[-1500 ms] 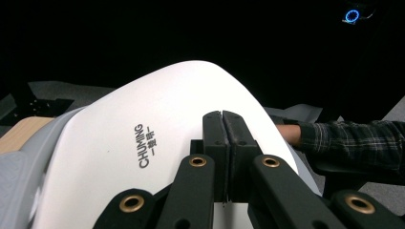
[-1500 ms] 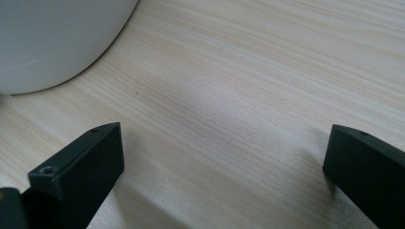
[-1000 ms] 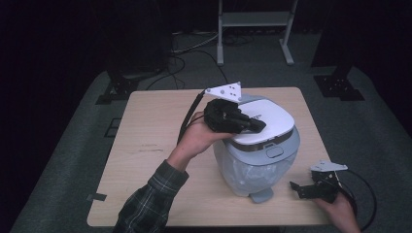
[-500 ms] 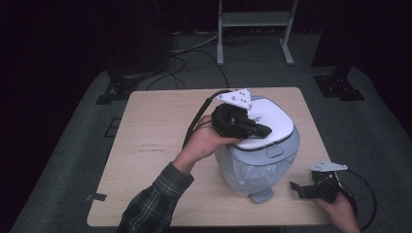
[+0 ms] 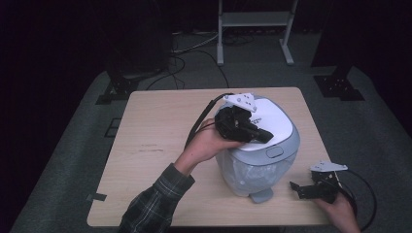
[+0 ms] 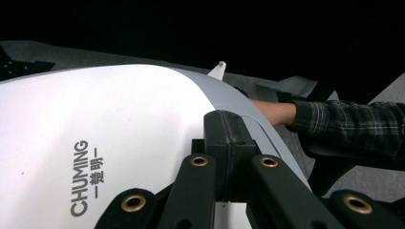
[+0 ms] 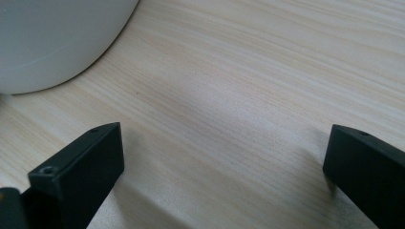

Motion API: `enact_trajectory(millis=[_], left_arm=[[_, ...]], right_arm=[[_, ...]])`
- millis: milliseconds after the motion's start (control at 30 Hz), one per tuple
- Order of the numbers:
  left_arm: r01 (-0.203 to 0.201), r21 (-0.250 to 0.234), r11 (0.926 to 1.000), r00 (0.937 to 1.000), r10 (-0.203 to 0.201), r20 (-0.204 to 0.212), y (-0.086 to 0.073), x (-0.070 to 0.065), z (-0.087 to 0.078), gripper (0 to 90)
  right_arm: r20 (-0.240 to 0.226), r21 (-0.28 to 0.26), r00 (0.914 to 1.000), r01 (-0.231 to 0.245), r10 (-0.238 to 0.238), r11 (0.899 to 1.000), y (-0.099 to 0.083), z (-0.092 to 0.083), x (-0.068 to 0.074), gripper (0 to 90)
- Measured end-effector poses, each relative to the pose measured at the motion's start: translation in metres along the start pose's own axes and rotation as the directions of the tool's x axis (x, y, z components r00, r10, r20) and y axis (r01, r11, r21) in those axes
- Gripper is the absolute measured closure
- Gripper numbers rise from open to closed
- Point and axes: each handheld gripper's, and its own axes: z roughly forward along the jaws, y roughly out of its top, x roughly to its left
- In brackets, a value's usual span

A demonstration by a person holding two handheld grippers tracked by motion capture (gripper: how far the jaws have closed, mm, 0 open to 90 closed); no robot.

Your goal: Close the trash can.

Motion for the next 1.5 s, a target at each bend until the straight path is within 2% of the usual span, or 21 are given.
enact_trajectory(millis=[33, 67, 133, 267, 400, 433, 467, 500, 567, 633, 667, 700, 767, 867, 900, 1000, 1100, 1267, 1300, 1333, 1500], left_arm=[[0.003, 0.001, 1.0000, 1.0000, -0.003, 0.000, 0.000, 0.000, 0.000, 90.0], [-0.002, 0.038, 0.9993, 1.0000, 0.003, -0.009, 0.000, 0.000, 0.002, 90.0], [0.005, 0.020, 0.9998, 0.9994, -0.006, 0.035, -0.001, 0.000, 0.004, 90.0], [-0.025, 0.025, 0.9994, 0.9992, 0.024, 0.031, 0.000, -0.004, 0.006, 90.0], [-0.046, 0.005, 0.9990, 0.9989, 0.046, -0.012, -0.001, -0.007, 0.002, 72.7], [-0.056, 0.005, 0.9984, 0.9972, 0.056, -0.049, -0.002, -0.008, -0.001, 69.3], [-0.056, 0.005, 0.9984, 0.9972, 0.056, -0.049, -0.002, -0.008, -0.001, 67.2], [-0.057, -0.003, 0.9984, 0.9957, 0.056, -0.074, -0.003, -0.008, -0.004, 60.9], [-0.055, -0.005, 0.9984, 0.9955, 0.055, -0.077, -0.004, -0.008, -0.005, 55.2], [-0.064, -0.019, 0.9978, 0.9933, 0.062, -0.098, -0.006, -0.008, -0.007, 44.1], [-0.070, -0.027, 0.9972, 0.9909, 0.066, -0.117, -0.006, -0.008, -0.009, 44.1], [-0.079, -0.041, 0.9961, 0.9842, 0.071, -0.162, -0.007, -0.009, -0.013, 33.1], [-0.080, -0.047, 0.9957, 0.9811, 0.070, -0.180, -0.007, -0.010, -0.015, 29.7], [-0.068, -0.060, 0.9959, 0.9759, 0.054, -0.211, -0.009, -0.009, -0.021, 15.4], [-0.063, -0.064, 0.9960, 0.9713, 0.046, -0.233, -0.011, -0.008, -0.026, 8.4], [-0.053, -0.074, 0.9958, 0.9645, 0.032, -0.262, -0.016, -0.008, -0.034, 1.4], [-0.042, -0.078, 0.9961, 0.9573, 0.018, -0.289, -0.023, -0.009, -0.043, 0.0], [-0.024, -0.088, 0.9958, 0.9508, -0.004, -0.310, -0.035, -0.012, -0.057, 0.0], [-0.023, -0.093, 0.9954, 0.9450, -0.008, -0.327, -0.042, -0.014, -0.063, 0.0], [-0.023, -0.093, 0.9954, 0.9450, -0.008, -0.327, -0.042, -0.014, -0.063, 0.0], [0.005, -0.098, 0.9952, 0.9310, -0.040, -0.363, -0.065, -0.018, -0.083, 0.0]], right_arm=[[0.000, 0.000, 1.0000, 0.000, 0.000, 1.000, 0.000, 0.000, 0.000, 0.0], [0.000, 0.000, 1.0000, 0.000, 0.000, 1.000, 0.000, 0.000, 0.000, 0.0], [-0.001, 0.000, 1.0000, 0.001, -0.001, 1.000, 0.000, 0.000, 0.000, 0.0], [-0.001, 0.000, 1.0000, 0.002, -0.002, 1.000, 0.000, 0.000, 0.000, 0.0], [-0.001, 0.000, 1.0000, 0.001, -0.001, 1.000, 0.000, 0.000, 0.000, 0.0], [-0.001, 0.000, 1.0000, 0.001, -0.001, 1.000, 0.000, 0.000, 0.000, 0.0], [-0.001, 0.000, 1.0000, 0.001, -0.001, 1.000, 0.000, 0.000, 0.000, 0.0], [-0.002, 0.001, 1.0000, 0.002, -0.001, 1.000, 0.000, -0.001, 0.000, 0.0], [-0.002, 0.002, 1.0000, 0.002, -0.002, 1.000, 0.000, -0.001, 0.000, 0.0], [-0.002, 0.002, 1.0000, 0.002, -0.002, 1.000, 0.000, -0.001, 0.000, 0.0], [-0.002, 0.002, 1.0000, 0.002, -0.002, 1.000, 0.000, -0.001, 0.000, 0.0], [-0.002, 0.001, 1.0000, 0.002, -0.002, 1.000, 0.000, -0.001, 0.000, 0.0], [-0.002, 0.001, 1.0000, 0.002, -0.002, 1.000, 0.000, -0.001, 0.000, 0.0], [-0.002, 0.001, 1.0000, 0.002, -0.002, 1.000, 0.000, -0.001, 0.000, 0.0], [-0.002, 0.001, 1.0000, 0.002, -0.002, 1.000, 0.000, -0.001, 0.000, 0.0], [-0.002, 0.001, 1.0000, 0.002, -0.002, 1.000, 0.000, -0.001, 0.000, 0.0], [-0.002, 0.001, 1.0000, 0.002, -0.002, 1.000, 0.000, -0.001, 0.000, 0.0], [-0.001, 0.002, 1.0000, 0.000, 0.000, 1.000, -0.001, -0.001, 0.001, 0.0], [-0.001, 0.002, 1.0000, 0.000, 0.000, 1.000, -0.001, -0.001, 0.001, 0.0], [-0.001, 0.002, 1.0000, 0.000, 0.000, 1.000, -0.001, -0.001, 0.001, 0.0], [-0.001, 0.002, 1.0000, 0.000, 0.000, 1.000, -0.001, -0.001, 0.001, 0.0]])
